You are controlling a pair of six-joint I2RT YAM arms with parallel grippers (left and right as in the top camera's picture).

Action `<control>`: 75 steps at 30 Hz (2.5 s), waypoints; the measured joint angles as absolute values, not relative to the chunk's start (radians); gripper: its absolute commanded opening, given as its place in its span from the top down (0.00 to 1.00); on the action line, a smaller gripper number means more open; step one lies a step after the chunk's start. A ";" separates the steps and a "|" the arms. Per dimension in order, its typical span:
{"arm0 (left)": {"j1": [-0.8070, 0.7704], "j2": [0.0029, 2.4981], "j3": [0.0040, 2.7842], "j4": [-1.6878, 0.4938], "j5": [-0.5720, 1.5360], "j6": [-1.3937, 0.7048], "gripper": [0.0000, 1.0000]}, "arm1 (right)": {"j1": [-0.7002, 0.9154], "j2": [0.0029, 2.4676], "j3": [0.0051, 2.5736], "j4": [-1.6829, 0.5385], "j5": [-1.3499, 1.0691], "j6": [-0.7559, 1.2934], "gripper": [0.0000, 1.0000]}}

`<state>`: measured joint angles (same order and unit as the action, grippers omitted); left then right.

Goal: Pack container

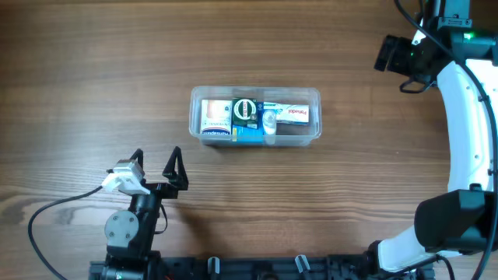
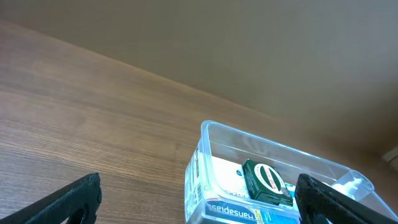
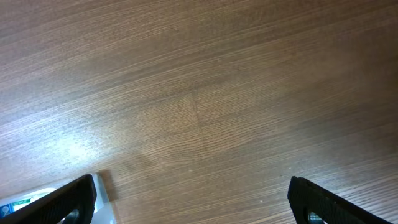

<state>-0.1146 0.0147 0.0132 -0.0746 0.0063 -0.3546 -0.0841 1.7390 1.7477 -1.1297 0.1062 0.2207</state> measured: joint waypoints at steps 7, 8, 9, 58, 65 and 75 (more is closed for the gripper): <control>-0.115 0.015 0.013 -0.075 0.006 -0.353 0.00 | -0.084 1.739 1.748 -1.130 0.106 0.221 0.00; -0.115 0.015 0.013 -0.075 0.006 -0.353 0.00 | -0.084 1.739 1.748 -1.130 0.106 0.221 0.00; -0.115 0.015 0.013 -0.075 0.006 -0.353 0.00 | -0.084 1.739 1.748 -1.130 0.106 0.221 0.00; -0.115 0.014 0.013 -0.075 0.006 -0.352 0.00 | 0.030 0.464 1.375 -1.063 0.140 0.241 0.00; -0.115 0.014 0.012 -0.074 0.006 -0.352 0.00 | 0.030 0.190 0.801 -0.686 0.123 0.336 0.00; -0.115 0.013 0.012 -0.074 0.007 -0.352 0.00 | 0.030 0.111 0.311 -0.030 -0.016 0.284 0.00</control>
<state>-0.1146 0.0128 0.0120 -0.0738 0.0067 -0.3523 0.0303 0.1112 0.3111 -0.0296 -0.0162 0.2840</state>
